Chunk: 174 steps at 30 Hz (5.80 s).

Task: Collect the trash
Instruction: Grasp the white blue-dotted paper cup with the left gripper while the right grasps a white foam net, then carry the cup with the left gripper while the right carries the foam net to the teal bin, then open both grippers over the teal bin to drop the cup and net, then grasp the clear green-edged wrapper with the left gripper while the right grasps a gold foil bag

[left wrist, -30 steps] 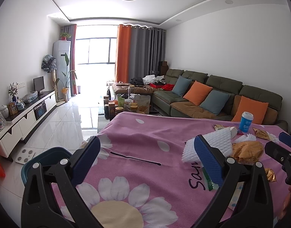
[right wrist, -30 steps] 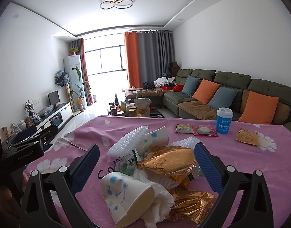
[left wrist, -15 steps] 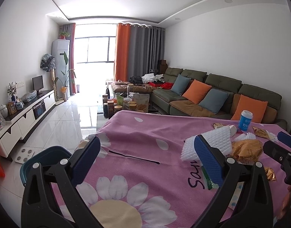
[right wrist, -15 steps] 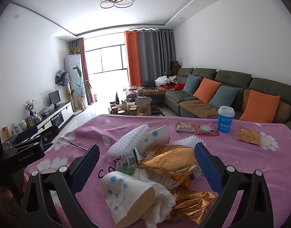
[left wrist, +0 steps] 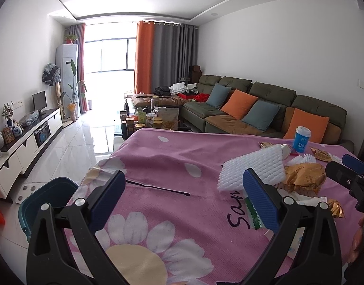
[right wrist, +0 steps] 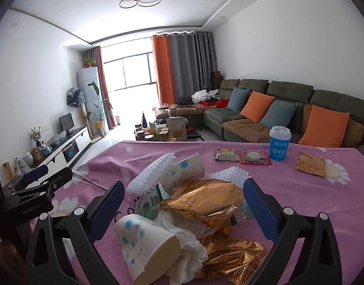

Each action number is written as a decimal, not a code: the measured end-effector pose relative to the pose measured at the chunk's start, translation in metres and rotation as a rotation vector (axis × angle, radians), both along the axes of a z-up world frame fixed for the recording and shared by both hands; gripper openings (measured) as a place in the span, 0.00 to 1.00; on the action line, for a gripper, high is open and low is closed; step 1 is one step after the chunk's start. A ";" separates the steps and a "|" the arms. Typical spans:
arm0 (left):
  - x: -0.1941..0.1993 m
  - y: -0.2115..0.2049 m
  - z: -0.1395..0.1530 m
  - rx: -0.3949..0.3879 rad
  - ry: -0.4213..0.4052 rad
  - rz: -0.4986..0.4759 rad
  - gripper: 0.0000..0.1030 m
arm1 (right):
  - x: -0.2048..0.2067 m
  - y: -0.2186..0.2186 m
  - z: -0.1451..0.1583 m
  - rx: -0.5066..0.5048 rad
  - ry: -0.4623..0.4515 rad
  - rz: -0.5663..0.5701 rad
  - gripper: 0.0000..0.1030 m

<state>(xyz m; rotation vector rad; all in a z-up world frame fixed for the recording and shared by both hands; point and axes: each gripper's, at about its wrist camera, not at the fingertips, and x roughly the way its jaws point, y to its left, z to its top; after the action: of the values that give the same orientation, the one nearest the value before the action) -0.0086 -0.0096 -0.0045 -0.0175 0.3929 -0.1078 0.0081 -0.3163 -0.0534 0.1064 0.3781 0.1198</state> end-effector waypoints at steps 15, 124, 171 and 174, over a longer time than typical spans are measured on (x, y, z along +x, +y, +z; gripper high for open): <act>0.011 -0.059 -0.037 -0.017 0.203 -0.443 0.95 | 0.024 -0.025 -0.004 0.049 0.087 0.030 0.94; 0.065 0.303 -0.088 -0.131 0.363 0.291 0.37 | 0.157 0.353 -0.035 -0.042 0.504 0.850 0.32; 0.082 -0.075 -0.072 0.005 0.471 -0.475 0.53 | 0.052 -0.066 -0.037 0.291 0.295 0.070 0.61; 0.087 -0.080 -0.074 0.028 0.494 -0.466 0.47 | 0.055 -0.068 -0.039 0.313 0.301 0.072 0.49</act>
<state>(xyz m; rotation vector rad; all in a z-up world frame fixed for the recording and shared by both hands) 0.0782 -0.0895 -0.0785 0.0771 0.8883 -0.5646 0.0626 -0.3839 -0.0920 0.4229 0.6624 0.2347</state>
